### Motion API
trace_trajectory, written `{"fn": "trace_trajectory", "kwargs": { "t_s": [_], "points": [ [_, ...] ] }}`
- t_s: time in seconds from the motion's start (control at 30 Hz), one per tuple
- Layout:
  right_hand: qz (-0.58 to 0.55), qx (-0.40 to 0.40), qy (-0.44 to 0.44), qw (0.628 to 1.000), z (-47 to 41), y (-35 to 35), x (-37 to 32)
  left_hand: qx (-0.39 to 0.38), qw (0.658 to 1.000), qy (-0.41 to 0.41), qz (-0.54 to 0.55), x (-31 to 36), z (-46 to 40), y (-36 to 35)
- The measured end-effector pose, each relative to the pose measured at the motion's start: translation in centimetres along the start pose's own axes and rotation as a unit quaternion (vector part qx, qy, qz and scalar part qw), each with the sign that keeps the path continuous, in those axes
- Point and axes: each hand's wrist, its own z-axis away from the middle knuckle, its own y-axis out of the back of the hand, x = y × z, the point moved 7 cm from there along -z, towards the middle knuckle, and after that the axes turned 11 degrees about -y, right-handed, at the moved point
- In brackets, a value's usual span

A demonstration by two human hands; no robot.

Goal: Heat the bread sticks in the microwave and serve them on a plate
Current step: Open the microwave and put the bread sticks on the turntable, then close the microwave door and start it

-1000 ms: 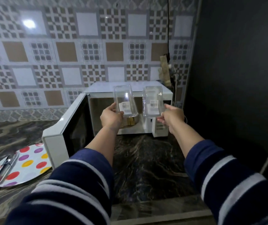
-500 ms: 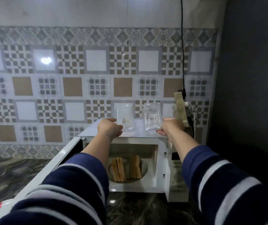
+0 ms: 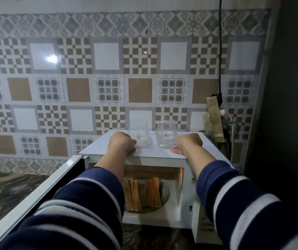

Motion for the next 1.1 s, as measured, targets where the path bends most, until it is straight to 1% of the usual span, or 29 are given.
{"fn": "trace_trajectory", "kwargs": {
  "t_s": [0.07,0.13,0.17,0.23,0.33,0.43,0.53,0.63,0.7,0.77,0.83,0.93,1.1],
  "points": [
    [-0.002,0.014,0.016,1.0,-0.4,0.2,-0.1,-0.007,0.997,-0.006,-0.073,0.2,0.3,0.4],
    [0.022,0.032,0.014,0.999,-0.3,0.8,-0.1,-0.013,0.984,-0.021,-0.174,1.0,1.0,1.2],
    [0.027,0.04,0.021,0.999,0.0,1.1,-0.2,-0.011,0.979,-0.032,-0.203,1.4,1.3,1.7],
    [0.032,0.06,0.046,0.997,0.6,1.8,-0.5,-0.006,0.973,-0.047,-0.226,1.9,2.0,2.9],
    [0.072,0.089,0.076,0.99,3.1,2.4,0.0,0.003,0.973,-0.066,-0.22,2.4,3.3,5.0],
    [0.196,0.134,0.126,0.963,7.0,2.0,1.6,0.0,0.967,-0.104,-0.234,2.9,5.7,7.2],
    [0.274,0.125,0.142,0.943,11.7,0.4,4.4,-0.034,0.956,-0.128,-0.262,2.9,8.3,9.2],
    [0.318,0.079,0.129,0.936,16.8,-1.7,7.4,-0.102,0.954,-0.15,-0.24,2.6,10.6,11.2],
    [0.317,0.039,0.138,0.938,20.3,-3.4,9.1,-0.137,0.948,-0.171,-0.232,2.4,12.2,13.0],
    [0.302,0.018,0.151,0.941,23.6,-5.2,10.6,-0.159,0.939,-0.183,-0.246,1.8,13.5,15.2],
    [0.301,0.013,0.158,0.94,26.9,-6.9,11.6,-0.175,0.935,-0.185,-0.245,0.8,14.6,17.1],
    [0.33,0.017,0.182,0.926,31.9,-9.0,12.2,-0.201,0.947,-0.172,-0.181,-1.2,16.6,19.1],
    [0.345,0.009,0.232,0.91,37.8,-11.4,13.0,-0.229,0.952,-0.179,-0.094,-3.8,19.4,20.4]
  ]
}}
